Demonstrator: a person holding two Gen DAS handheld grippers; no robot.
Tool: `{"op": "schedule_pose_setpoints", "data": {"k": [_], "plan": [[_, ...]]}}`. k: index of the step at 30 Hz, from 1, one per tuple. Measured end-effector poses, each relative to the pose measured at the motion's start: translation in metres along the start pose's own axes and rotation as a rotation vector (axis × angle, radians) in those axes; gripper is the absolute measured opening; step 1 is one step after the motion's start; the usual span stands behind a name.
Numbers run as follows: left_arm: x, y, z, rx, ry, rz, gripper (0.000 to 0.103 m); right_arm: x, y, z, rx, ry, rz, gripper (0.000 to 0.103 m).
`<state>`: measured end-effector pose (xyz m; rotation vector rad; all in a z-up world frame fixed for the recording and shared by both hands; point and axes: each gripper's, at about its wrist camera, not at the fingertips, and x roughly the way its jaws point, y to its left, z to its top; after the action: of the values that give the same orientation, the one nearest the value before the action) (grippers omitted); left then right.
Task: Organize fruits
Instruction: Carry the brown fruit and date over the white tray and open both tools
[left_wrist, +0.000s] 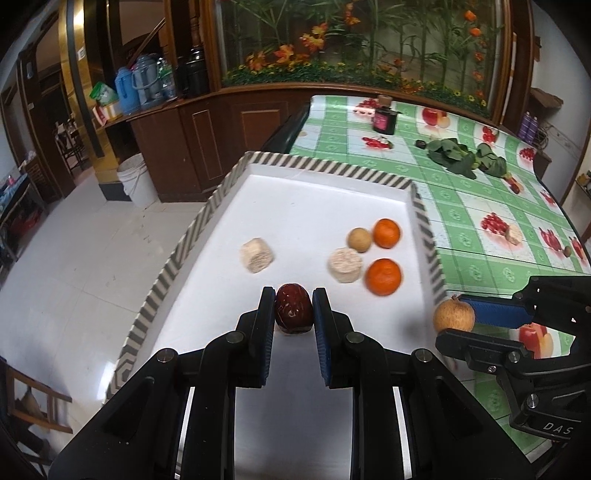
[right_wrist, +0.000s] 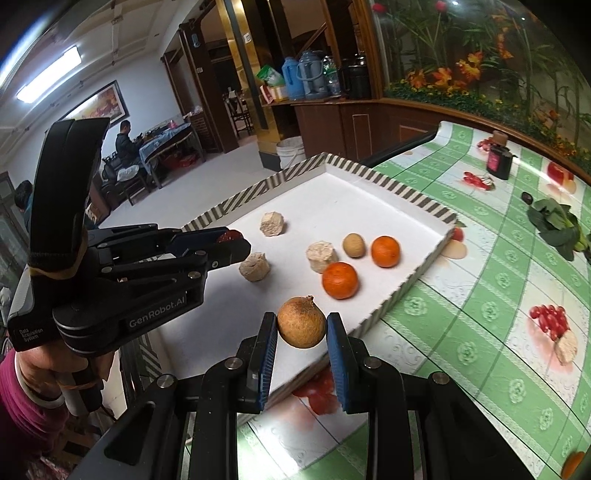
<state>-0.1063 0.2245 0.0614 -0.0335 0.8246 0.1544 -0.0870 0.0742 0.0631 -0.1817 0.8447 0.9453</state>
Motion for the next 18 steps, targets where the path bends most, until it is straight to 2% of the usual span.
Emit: {"op": "schedule_pose_setpoints", "data": {"k": [9,18], "plan": [[0.013,0.039,-0.004,-0.102,0.035,0.014,0.019,0.034,0.004,0.007,-0.020,0.054,0.013,0.026],[0.028,0.045,-0.008,-0.122,0.086,0.018,0.020,0.056,0.003,0.008,-0.020,0.088,0.009,0.026]]}}
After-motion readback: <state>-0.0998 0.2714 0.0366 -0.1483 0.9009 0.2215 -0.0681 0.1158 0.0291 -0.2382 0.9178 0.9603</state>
